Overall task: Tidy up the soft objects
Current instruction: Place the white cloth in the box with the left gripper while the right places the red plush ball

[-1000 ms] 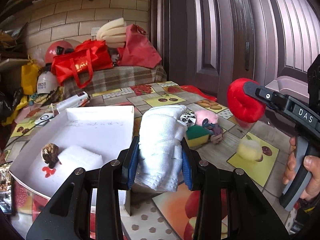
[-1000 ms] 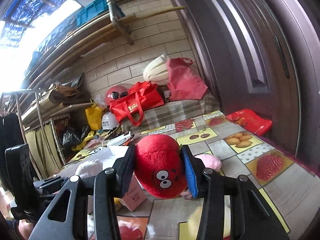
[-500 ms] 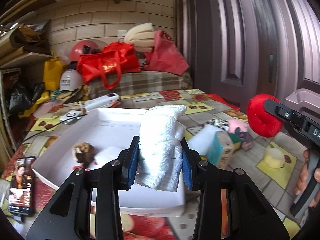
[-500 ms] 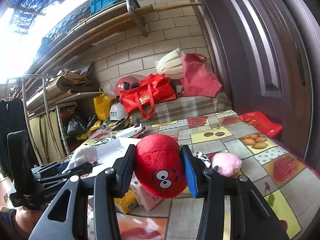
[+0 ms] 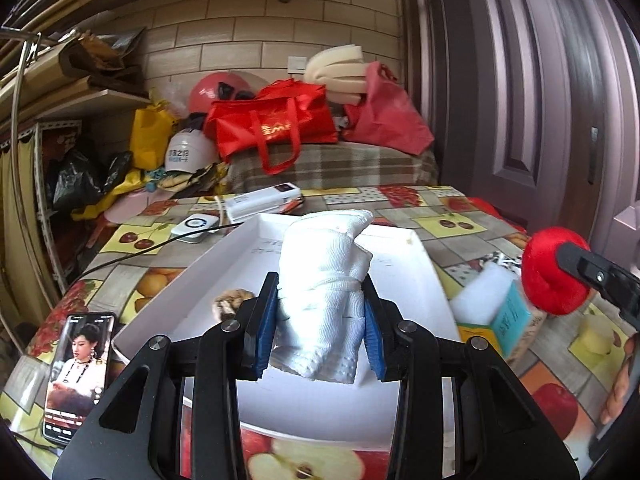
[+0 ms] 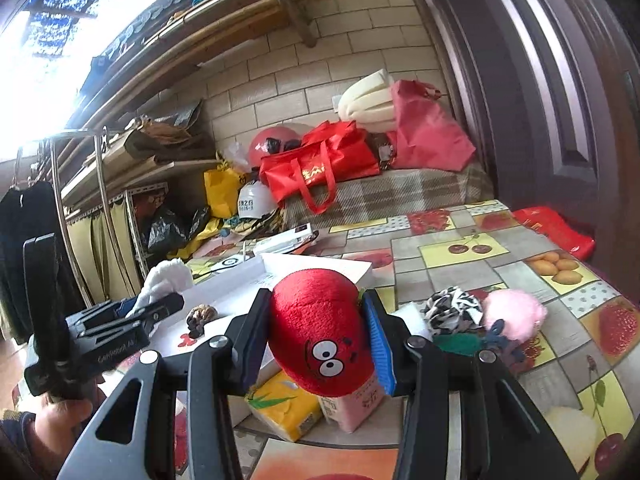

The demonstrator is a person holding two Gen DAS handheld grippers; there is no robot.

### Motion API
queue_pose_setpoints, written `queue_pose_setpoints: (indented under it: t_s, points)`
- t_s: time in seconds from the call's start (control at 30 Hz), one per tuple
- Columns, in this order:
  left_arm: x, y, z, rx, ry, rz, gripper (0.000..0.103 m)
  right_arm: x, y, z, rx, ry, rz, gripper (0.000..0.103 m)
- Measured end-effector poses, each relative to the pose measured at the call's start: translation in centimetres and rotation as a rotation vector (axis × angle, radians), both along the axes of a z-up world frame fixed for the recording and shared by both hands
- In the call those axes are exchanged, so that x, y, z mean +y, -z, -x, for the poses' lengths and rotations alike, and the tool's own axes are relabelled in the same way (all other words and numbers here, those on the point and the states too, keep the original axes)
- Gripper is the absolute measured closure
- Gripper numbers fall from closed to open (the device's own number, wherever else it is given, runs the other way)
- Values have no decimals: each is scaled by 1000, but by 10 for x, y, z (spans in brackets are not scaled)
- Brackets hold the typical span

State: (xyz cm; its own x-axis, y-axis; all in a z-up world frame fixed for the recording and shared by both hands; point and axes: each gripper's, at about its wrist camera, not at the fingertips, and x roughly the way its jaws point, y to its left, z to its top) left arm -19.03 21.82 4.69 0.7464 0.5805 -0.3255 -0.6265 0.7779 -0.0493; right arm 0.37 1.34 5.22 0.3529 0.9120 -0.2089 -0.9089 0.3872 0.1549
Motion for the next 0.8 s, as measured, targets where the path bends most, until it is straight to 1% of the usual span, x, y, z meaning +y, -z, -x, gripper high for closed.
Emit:
queue_pose_setpoints:
  t_s: [0.27, 0.33, 0.47, 0.63, 0.8]
  points:
    - [16, 3, -4, 18, -37, 7, 66, 27, 2, 21, -71, -47, 51, 58]
    - [22, 3, -5, 19, -46, 15, 66, 36, 4, 23, -74, -60, 70, 58]
    - [37, 4, -4, 10, -63, 55, 66, 51, 6, 23, -58, -67, 97, 58]
    - [51, 6, -1, -11, -88, 111, 66, 65, 7, 27, -78, -63, 105, 58]
    - [57, 5, -9, 14, -104, 94, 66, 82, 7, 30, -104, -59, 115, 58]
